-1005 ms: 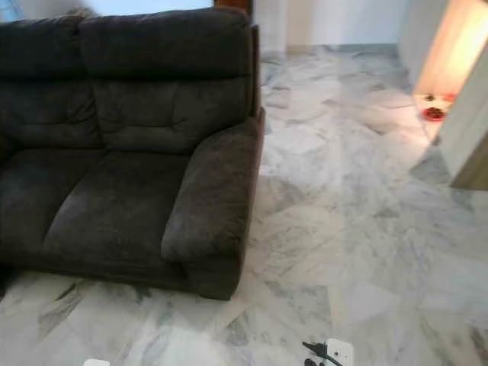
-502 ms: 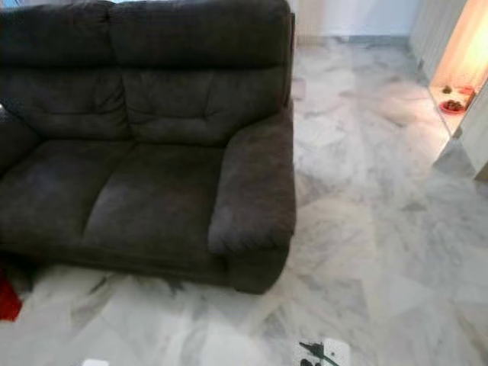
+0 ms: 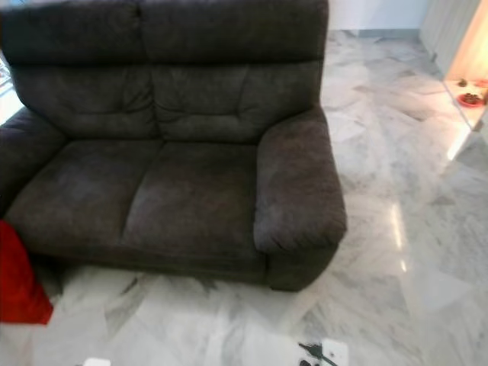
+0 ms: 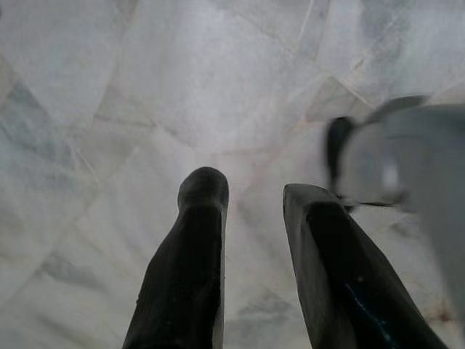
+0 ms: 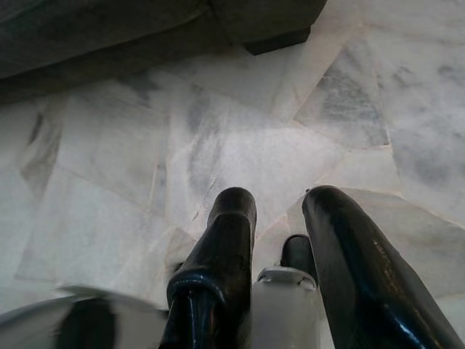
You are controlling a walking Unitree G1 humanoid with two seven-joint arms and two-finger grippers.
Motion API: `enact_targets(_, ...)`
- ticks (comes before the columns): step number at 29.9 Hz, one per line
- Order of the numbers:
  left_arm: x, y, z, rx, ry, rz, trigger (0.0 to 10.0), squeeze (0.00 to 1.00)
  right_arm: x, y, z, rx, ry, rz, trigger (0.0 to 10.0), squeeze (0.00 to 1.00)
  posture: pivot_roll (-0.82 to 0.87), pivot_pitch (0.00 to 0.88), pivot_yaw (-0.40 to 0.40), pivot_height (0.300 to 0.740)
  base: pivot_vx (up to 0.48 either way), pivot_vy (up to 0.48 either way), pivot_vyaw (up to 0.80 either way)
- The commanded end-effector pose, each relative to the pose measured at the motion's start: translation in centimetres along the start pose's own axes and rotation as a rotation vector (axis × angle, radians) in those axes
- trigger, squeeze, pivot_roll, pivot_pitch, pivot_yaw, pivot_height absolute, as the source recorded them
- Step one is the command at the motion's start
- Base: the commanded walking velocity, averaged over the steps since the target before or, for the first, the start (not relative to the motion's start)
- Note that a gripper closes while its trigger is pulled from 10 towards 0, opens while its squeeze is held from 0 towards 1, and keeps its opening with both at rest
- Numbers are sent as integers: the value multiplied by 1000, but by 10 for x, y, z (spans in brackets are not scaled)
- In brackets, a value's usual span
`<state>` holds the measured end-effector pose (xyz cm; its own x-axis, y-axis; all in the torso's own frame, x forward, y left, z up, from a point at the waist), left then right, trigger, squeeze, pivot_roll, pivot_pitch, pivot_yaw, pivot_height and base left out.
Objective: Move the pillow to the sofa from floor
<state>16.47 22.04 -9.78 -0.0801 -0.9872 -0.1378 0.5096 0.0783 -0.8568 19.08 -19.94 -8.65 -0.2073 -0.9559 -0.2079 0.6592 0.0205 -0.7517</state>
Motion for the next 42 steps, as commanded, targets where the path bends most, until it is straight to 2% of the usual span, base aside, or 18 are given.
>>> enact_targets(1,-8,-2,-9,-33,6,21,10000,0,-8,1,-5,-21,4,16,10000,0,-45,132,61,740,0,461,0)
enact_targets(5,-8,-2,-9,-33,-2,25,10000,0,-11,1,-8,-36,-29,32,10000,0,-44,134,59,740,0,461,0)
enact_targets(42,-9,-2,-10,-34,-11,25,10000,0,-10,0,-16,-67,-28,20,10000,0,-39,130,64,740,0,461,0)
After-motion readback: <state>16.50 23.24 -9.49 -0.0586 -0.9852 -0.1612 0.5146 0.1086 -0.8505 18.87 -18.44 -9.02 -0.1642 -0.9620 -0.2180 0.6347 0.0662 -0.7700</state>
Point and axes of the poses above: a point about 5 cm out from each wrist's last joint towards the gripper, its own y axis pointing out of the wrist towards the gripper, its own z axis along the axis of the wrist's last joint, x = y × z, the point moved 1 cm from there along y, pointing out of the wrist towards the gripper, and after that the axes turned 4 degrees about y, right-handed, at the moved point
